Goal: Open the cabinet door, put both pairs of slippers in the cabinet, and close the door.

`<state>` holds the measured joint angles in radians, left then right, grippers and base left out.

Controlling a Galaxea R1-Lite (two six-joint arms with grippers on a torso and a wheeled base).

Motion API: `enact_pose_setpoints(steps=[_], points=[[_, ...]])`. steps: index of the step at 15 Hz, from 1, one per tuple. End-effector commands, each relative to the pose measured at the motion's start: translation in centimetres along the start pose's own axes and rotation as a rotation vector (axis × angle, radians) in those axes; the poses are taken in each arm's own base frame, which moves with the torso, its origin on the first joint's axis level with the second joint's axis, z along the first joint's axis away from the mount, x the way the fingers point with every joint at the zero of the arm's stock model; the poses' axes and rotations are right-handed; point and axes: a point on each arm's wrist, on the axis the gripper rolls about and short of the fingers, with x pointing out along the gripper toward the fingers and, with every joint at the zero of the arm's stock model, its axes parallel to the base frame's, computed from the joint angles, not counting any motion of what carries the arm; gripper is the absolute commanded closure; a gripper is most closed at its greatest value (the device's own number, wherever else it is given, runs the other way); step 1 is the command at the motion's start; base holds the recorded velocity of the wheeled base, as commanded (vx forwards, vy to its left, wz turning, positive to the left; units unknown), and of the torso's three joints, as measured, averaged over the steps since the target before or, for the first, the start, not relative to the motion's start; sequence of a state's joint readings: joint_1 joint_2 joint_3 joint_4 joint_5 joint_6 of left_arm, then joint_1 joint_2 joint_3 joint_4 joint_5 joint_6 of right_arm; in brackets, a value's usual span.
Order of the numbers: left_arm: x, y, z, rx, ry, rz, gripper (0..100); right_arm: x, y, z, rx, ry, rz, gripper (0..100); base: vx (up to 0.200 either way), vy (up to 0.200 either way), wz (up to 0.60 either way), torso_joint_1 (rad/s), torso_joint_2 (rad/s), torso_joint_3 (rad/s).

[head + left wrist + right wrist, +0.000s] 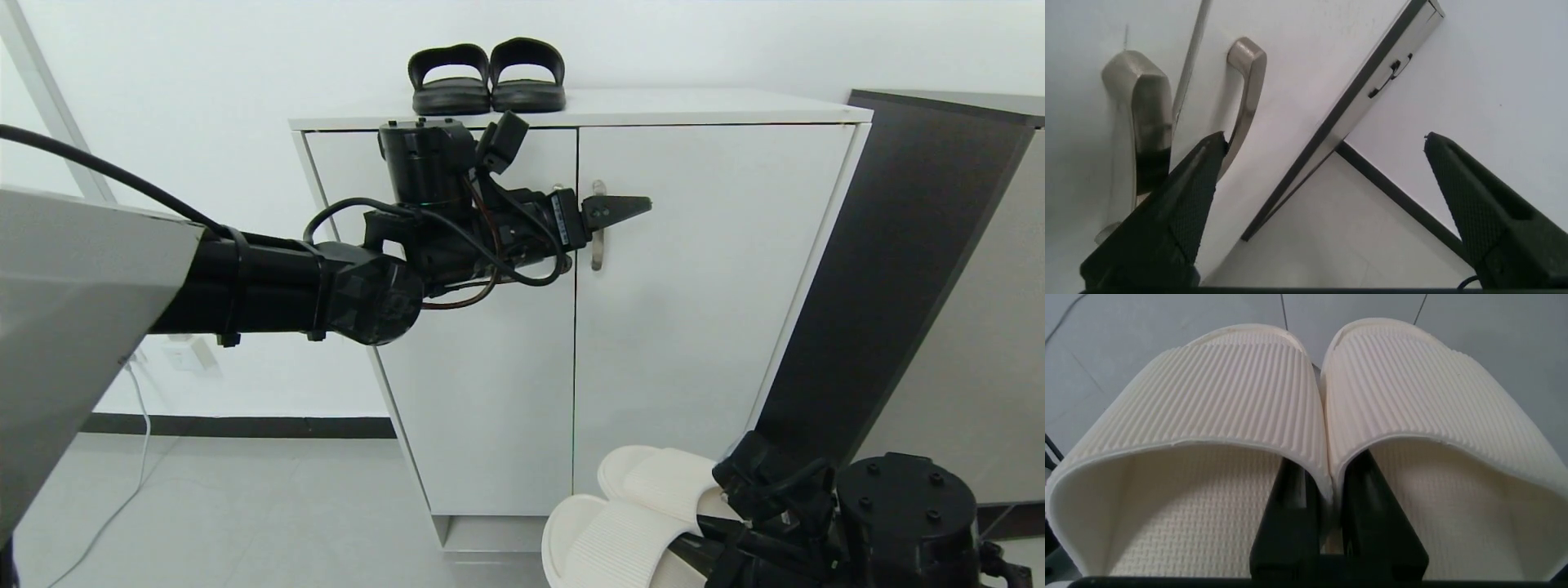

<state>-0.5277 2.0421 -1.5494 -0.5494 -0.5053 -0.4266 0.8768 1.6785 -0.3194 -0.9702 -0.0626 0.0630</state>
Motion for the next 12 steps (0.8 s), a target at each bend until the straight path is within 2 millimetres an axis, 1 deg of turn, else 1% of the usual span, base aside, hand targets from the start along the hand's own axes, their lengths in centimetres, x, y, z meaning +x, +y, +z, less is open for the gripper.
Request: enact_pose_setpoints(steps=[1, 2, 7, 8, 10, 12], points=[[0.3, 0.1, 0.0, 0.002, -0.004, -0.005, 0, 0.0, 0.0, 0.0, 0.0, 0.001, 0.0, 100, 0.0, 0.0, 0.0, 0.0, 0.0, 0.0], [0.7, 0.3, 0.1, 0.005, -0.009, -0.007, 0, 0.0, 0.0, -0.1, 0.001, 0.002, 0.0, 100, 0.0, 0.0, 0.0, 0.0, 0.0, 0.0], [0.9, 0.4, -0.2, 0.001, -0.004, -0.005, 0, 0.1, 0.0, -0.2, 0.001, 0.008, 0.001, 100, 0.0, 0.0, 0.0, 0.0, 0.0, 0.0], [0.8, 0.4, -0.2, 0.001, -0.005, 0.0, 100, 0.1, 0.0, -0.2, 0.002, 0.008, 0.001, 100, 0.0, 0.0, 0.0, 0.0, 0.0, 0.0], [0.5, 0.3, -0.2, 0.0, -0.009, 0.013, 100, 0.0, 0.0, -0.3, 0.002, 0.013, 0.002, 100, 0.0, 0.0, 0.0, 0.0, 0.0, 0.0], [-0.5, -0.3, -0.3, -0.004, -0.001, 0.022, 100, -0.1, 0.0, -0.4, 0.0, 0.017, 0.018, 100, 0.0, 0.0, 0.0, 0.0, 0.0, 0.0]])
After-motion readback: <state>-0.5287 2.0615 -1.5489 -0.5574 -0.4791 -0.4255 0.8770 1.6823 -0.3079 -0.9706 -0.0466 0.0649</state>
